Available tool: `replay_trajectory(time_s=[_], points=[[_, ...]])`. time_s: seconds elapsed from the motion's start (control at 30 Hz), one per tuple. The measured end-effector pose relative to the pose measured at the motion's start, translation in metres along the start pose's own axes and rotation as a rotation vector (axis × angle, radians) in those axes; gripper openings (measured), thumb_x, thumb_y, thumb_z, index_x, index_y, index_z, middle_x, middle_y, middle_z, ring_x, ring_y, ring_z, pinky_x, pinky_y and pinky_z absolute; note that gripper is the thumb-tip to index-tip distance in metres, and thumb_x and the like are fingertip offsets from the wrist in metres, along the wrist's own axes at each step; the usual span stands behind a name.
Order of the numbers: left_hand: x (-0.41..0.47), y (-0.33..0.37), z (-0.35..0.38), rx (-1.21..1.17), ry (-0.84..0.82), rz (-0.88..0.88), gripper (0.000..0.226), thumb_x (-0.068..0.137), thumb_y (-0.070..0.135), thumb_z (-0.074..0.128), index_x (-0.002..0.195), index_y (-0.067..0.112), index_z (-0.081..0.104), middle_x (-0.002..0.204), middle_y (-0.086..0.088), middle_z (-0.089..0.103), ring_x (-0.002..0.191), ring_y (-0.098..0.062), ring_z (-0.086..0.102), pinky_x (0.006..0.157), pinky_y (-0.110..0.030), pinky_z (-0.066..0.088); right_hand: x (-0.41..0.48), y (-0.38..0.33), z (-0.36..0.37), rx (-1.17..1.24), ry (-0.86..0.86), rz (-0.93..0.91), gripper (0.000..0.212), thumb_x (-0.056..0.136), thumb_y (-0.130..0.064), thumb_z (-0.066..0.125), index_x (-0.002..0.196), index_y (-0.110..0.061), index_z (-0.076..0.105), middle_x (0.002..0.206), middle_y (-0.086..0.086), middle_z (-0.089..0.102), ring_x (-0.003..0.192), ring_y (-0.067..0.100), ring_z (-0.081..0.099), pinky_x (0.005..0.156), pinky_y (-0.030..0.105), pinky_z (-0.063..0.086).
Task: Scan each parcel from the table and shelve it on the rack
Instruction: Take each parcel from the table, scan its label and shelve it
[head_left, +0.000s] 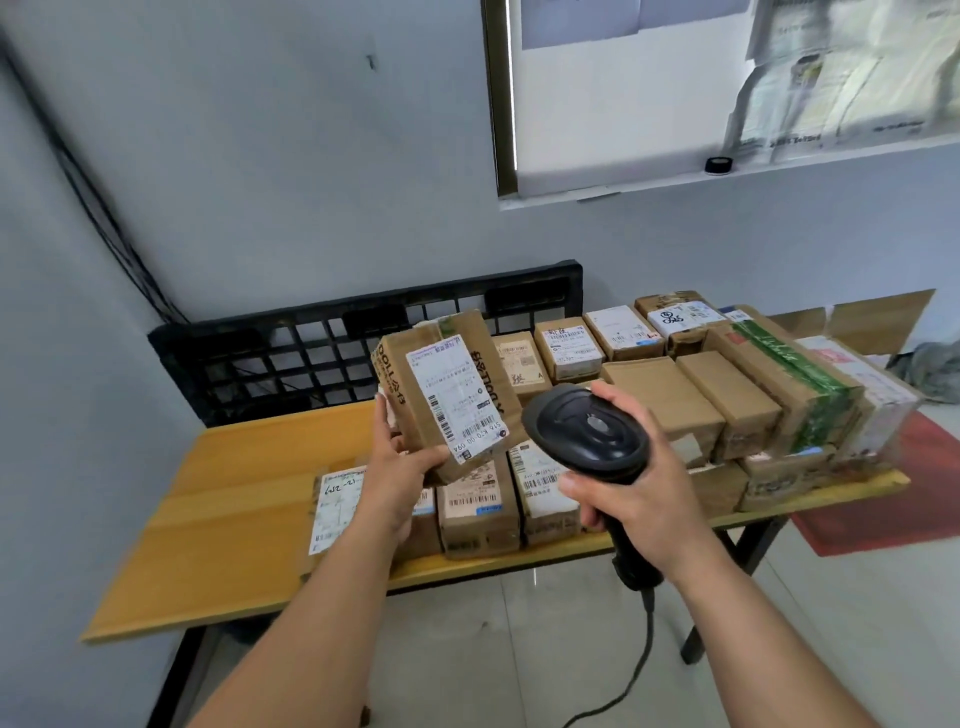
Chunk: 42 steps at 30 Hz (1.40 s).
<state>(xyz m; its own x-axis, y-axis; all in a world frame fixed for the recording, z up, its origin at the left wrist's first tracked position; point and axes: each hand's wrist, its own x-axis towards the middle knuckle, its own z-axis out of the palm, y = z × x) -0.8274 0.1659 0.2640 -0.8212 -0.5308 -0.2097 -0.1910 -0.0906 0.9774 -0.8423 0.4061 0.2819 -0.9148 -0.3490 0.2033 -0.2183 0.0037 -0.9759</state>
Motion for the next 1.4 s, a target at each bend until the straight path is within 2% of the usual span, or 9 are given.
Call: replay_trajectory(time_s=[0.13, 0.27, 0.43, 0.63, 0.8, 0.97, 1.1, 1.3, 1.4], points=[[-0.016, -0.003, -0.010, 0.114, 0.126, 0.115, 0.100, 0.087, 0.001, 0.066, 0.152, 0.045, 0.004, 0.118, -0.002, 0.061, 0.108, -0.022, 0.062, 0.093, -0.051, 0.052, -0.007, -0.005, 0.007, 0.041, -0.061, -0.011, 0.081, 0.073, -0.004, 0.082, 0.125, -0.057, 0.049, 0.123, 0.007, 0.057, 0.056, 0.025, 0.066, 0.056, 0.037, 0.058], [-0.030, -0.010, -0.017, 0.114, 0.157, 0.161, 0.101, 0.088, -0.004, 0.063, 0.151, 0.048, 0.003, 0.125, -0.005, 0.060, 0.102, -0.016, 0.063, 0.085, -0.042, 0.057, -0.015, -0.007, 0.017, 0.075, -0.098, -0.015, 0.079, 0.065, -0.016, 0.082, 0.127, -0.052, 0.050, 0.120, 0.010, 0.060, 0.054, 0.027, 0.064, 0.055, 0.038, 0.057], [-0.041, -0.006, -0.037, 0.096, 0.198, 0.216, 0.109, 0.082, -0.010, 0.065, 0.143, 0.060, 0.008, 0.137, -0.012, 0.053, 0.107, -0.021, 0.064, 0.085, -0.054, 0.056, -0.028, -0.009, 0.023, 0.056, -0.175, -0.009, 0.078, 0.065, -0.020, 0.082, 0.126, -0.056, 0.049, 0.114, 0.012, 0.062, 0.056, 0.029, 0.065, 0.055, 0.038, 0.057], [-0.065, -0.004, -0.063, 0.083, 0.185, 0.208, 0.105, 0.082, -0.015, 0.063, 0.144, 0.052, 0.011, 0.109, -0.010, 0.064, 0.103, -0.023, 0.065, 0.085, -0.051, 0.057, -0.040, -0.014, 0.035, 0.101, -0.285, -0.012, 0.079, 0.068, -0.009, 0.083, 0.125, -0.053, 0.051, 0.115, 0.003, 0.065, 0.054, 0.031, 0.063, 0.053, 0.042, 0.056], [-0.082, -0.004, -0.082, 0.081, 0.205, 0.197, 0.104, 0.082, -0.014, 0.064, 0.147, 0.047, 0.010, 0.103, -0.007, 0.064, 0.100, -0.022, 0.066, 0.082, -0.049, 0.058, -0.049, -0.019, 0.046, 0.106, -0.350, -0.014, 0.079, 0.071, -0.005, 0.085, 0.126, -0.050, 0.051, 0.116, -0.005, 0.064, 0.054, 0.030, 0.063, 0.052, 0.039, 0.056], [-0.096, -0.007, -0.098, 0.071, 0.230, 0.190, 0.105, 0.083, -0.010, 0.066, 0.146, 0.049, 0.008, 0.103, -0.004, 0.062, 0.093, -0.018, 0.067, 0.059, -0.031, 0.058, -0.057, -0.020, 0.053, 0.104, -0.402, -0.006, 0.080, 0.073, 0.001, 0.082, 0.130, -0.045, 0.050, 0.118, 0.003, 0.063, 0.053, 0.030, 0.062, 0.052, 0.039, 0.056], [-0.106, -0.008, -0.107, 0.067, 0.256, 0.200, 0.104, 0.083, -0.009, 0.067, 0.144, 0.052, 0.010, 0.107, -0.006, 0.061, 0.097, -0.021, 0.066, 0.069, -0.038, 0.060, -0.063, -0.022, 0.057, 0.085, -0.440, -0.013, 0.079, 0.074, 0.002, 0.080, 0.131, -0.044, 0.048, 0.114, 0.010, 0.064, 0.054, 0.028, 0.063, 0.053, 0.039, 0.056], [-0.119, -0.009, -0.123, 0.051, 0.299, 0.222, 0.103, 0.084, -0.011, 0.064, 0.147, 0.049, 0.009, 0.104, -0.004, 0.061, 0.095, -0.018, 0.066, 0.061, -0.029, 0.060, -0.068, -0.019, 0.067, 0.090, -0.467, -0.023, 0.081, 0.073, 0.001, 0.082, 0.130, -0.047, 0.049, 0.115, 0.014, 0.062, 0.054, 0.027, 0.064, 0.050, 0.033, 0.054], [-0.129, -0.009, -0.137, 0.067, 0.332, 0.232, 0.103, 0.083, -0.010, 0.065, 0.146, 0.049, 0.009, 0.106, -0.005, 0.061, 0.096, -0.018, 0.066, 0.069, -0.036, 0.060, -0.070, -0.024, 0.079, 0.084, -0.477, -0.027, 0.082, 0.073, 0.001, 0.081, 0.131, -0.046, 0.048, 0.116, 0.011, 0.062, 0.054, 0.027, 0.064, 0.050, 0.034, 0.055]])
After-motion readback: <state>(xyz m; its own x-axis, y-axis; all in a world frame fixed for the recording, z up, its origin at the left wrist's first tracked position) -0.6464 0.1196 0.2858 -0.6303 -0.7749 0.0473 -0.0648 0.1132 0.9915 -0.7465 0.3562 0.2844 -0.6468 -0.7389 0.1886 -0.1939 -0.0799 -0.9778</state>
